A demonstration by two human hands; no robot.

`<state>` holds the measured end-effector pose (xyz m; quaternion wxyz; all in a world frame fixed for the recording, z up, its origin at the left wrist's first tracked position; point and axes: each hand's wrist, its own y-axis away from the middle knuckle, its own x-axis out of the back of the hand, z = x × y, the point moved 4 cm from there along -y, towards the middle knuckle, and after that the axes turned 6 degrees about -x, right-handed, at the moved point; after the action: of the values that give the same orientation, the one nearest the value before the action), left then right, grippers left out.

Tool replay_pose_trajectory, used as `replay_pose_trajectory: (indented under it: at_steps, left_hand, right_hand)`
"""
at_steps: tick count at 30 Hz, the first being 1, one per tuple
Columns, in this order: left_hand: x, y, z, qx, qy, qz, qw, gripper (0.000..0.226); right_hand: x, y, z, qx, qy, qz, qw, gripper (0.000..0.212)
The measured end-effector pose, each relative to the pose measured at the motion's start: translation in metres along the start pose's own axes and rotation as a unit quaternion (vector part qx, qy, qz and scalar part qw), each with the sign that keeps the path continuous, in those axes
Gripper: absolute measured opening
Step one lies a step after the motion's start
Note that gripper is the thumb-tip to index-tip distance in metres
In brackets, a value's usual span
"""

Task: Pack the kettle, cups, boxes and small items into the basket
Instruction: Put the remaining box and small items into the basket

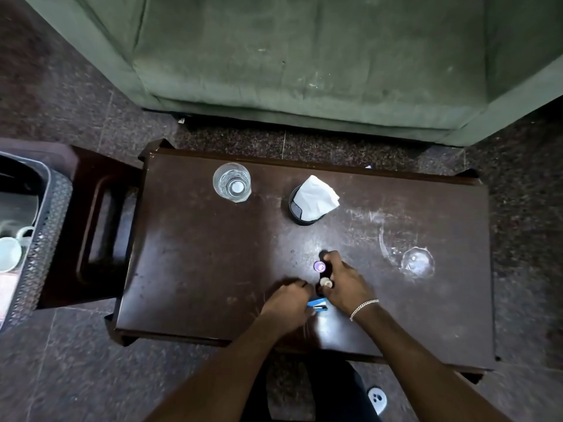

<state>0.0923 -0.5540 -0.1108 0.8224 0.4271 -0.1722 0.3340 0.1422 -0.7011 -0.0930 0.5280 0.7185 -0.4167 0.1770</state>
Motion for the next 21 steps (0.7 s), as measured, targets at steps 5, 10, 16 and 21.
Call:
replay_pose_trajectory:
  at_steps: [5,10,16,21]
  left_hand:
    - [0.001,-0.002,0.000,0.016,0.053,0.012,0.998,0.030]
    - [-0.007,-0.005,0.015,-0.004,-0.019,-0.007,1.000,0.058]
    - [-0.010,-0.006,0.021,-0.020,-0.070,0.026,0.997,0.040]
    - [0.021,0.015,-0.003,-0.004,-0.009,0.104,0.995,0.036]
  right_hand:
    - [0.002,0.000,0.000,0.006,-0.016,0.006,1.000,0.046]
    - [0.003,0.001,0.002,0.001,-0.024,0.003,1.000,0.042]
    - [0.008,0.006,0.003,-0.012,-0.041,0.012,0.999,0.029]
    - [0.018,0.017,-0.009,0.012,-0.030,0.050,0.998,0.008]
